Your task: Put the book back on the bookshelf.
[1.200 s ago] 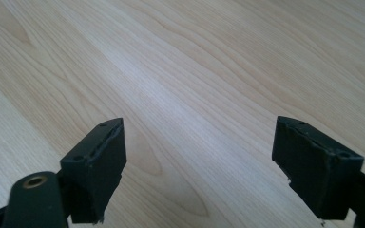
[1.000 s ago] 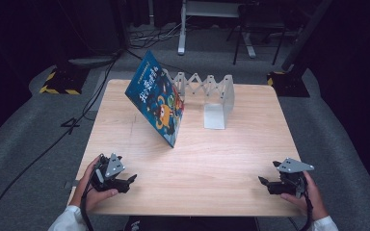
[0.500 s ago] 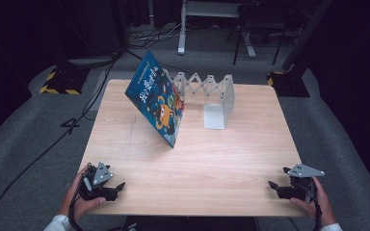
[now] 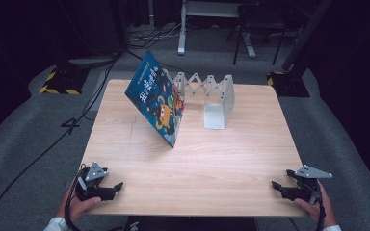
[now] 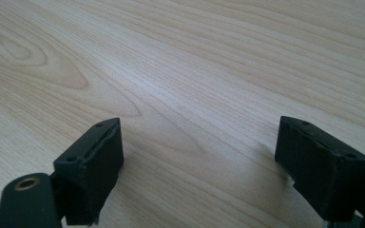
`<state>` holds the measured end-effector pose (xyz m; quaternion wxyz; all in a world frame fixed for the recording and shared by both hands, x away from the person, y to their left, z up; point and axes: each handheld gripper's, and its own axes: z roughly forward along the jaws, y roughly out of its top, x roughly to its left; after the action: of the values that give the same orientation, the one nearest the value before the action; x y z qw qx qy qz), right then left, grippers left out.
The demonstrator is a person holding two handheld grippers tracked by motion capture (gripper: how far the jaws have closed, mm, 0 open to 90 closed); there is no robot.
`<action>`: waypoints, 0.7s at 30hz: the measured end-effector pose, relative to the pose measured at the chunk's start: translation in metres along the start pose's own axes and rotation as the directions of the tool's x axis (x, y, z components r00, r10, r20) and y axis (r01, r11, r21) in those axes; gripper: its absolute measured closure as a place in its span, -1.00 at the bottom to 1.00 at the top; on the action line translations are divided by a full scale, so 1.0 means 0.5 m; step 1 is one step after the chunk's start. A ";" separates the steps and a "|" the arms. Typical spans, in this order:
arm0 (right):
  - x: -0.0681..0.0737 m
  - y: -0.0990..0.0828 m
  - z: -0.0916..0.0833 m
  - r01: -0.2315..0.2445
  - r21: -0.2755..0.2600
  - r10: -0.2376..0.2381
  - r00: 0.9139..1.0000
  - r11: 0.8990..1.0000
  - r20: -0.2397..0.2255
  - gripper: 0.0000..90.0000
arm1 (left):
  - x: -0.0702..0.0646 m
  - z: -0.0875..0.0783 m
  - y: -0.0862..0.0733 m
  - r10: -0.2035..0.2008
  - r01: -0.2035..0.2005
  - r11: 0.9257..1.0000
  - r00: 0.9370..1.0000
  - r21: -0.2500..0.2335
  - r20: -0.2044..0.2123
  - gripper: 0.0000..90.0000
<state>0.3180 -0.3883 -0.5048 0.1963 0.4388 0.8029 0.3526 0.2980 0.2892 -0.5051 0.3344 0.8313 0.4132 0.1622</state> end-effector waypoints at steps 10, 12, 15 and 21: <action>0.002 0.001 0.001 -0.014 0.001 0.014 1.000 1.000 0.012 -0.64 | 0.000 -0.001 -0.001 -0.011 0.011 1.000 1.000 0.000 -0.007 -0.64; 0.002 0.000 0.001 -0.014 0.001 0.014 1.000 1.000 0.017 -0.64 | 0.000 0.000 -0.001 -0.013 0.013 1.000 1.000 -0.002 -0.006 -0.64; 0.002 0.000 0.000 -0.015 0.001 0.015 1.000 1.000 0.019 -0.64 | 0.000 0.000 -0.001 -0.014 0.014 1.000 1.000 -0.001 -0.003 -0.64; 0.002 0.000 0.000 -0.015 0.001 0.015 1.000 1.000 0.019 -0.64 | 0.001 0.001 0.000 -0.014 0.014 1.000 1.000 -0.005 -0.009 -0.64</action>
<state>0.3176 -0.3874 -0.5049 0.2010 0.4485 0.7977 0.3495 0.2986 0.2894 -0.5058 0.3359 0.8267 0.4203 0.1647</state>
